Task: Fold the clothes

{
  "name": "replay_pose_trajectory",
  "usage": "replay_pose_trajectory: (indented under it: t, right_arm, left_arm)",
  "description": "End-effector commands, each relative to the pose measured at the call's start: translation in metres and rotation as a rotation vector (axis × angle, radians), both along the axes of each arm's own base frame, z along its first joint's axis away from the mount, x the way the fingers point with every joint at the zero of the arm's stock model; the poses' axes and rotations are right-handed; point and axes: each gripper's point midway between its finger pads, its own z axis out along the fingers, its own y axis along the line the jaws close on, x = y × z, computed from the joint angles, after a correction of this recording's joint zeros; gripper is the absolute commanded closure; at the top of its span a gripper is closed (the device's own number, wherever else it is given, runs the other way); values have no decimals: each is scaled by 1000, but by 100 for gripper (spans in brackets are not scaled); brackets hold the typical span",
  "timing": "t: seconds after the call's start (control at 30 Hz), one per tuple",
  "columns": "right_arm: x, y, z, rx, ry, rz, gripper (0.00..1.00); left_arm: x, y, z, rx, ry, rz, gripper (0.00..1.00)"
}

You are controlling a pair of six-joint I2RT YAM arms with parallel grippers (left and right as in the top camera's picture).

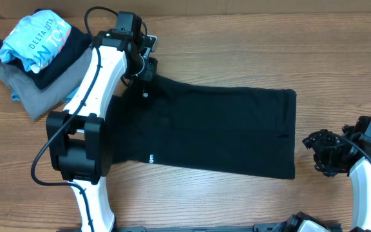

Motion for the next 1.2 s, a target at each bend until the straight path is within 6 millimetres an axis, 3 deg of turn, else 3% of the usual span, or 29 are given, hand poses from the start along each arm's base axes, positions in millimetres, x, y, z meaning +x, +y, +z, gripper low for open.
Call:
replay_pose_trajectory:
  t: [0.0,0.23,0.4,0.5,0.73,0.87,1.03,1.17]
  right_arm:
    - [7,-4,10,-17,-36,4,32]
    - [6,-3,10,-15,-32,4,32]
    - [6,-3,10,-15,-31,4,32]
    - [5,-3,9,-13,-28,4,32]
    - [5,-3,9,-13,-27,4,32]
    - [5,-3,9,-13,-27,4,32]
    - [5,-3,9,-13,-28,4,32]
    - [5,-3,9,-13,-28,4,32]
  left_arm:
    - [-5,10,1,60,14,-11,37]
    - [-39,32,-33,146,151,8,35]
    - [-42,33,-73,140,133,25,37]
    - [-38,33,-81,137,107,27,46]
    - [-22,35,-77,154,39,39,74]
    - [-18,39,-77,176,24,51,95]
    - [-16,47,-69,221,24,69,96]
    - [-18,47,-42,221,58,87,96]
